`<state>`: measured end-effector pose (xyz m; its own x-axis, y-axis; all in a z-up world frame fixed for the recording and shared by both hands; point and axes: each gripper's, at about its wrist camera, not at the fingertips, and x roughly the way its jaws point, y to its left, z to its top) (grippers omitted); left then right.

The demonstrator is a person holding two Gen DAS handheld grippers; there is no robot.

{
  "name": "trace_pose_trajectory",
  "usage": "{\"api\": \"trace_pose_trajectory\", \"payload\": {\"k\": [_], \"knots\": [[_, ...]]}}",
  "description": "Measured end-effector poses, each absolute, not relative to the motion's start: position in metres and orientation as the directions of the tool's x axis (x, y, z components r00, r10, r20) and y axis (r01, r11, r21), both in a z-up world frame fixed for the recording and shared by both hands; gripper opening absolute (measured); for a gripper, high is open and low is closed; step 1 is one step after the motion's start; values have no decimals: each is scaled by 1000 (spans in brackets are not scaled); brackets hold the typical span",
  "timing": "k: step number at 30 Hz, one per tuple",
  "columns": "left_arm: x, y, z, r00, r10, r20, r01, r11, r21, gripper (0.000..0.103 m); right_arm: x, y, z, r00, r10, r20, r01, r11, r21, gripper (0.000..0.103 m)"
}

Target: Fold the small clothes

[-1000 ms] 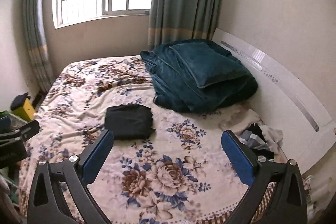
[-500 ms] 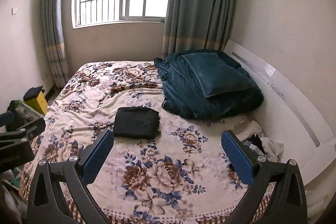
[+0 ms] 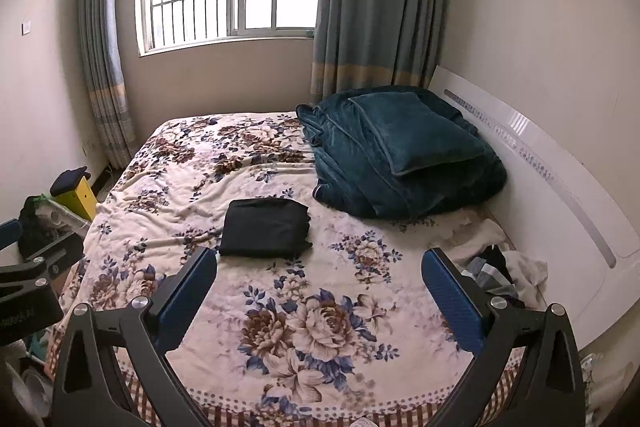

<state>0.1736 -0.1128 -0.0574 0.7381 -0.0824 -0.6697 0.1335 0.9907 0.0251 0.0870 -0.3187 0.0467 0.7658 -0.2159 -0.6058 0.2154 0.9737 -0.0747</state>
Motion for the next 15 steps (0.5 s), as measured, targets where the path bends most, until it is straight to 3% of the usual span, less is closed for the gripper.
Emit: {"api": "trace_pose_trajectory", "payload": {"k": [15], "knots": [[174, -108, -54, 738, -93, -669, 142, 990, 20, 103, 90, -318, 45, 771, -210, -601, 213, 975, -68, 103]]}}
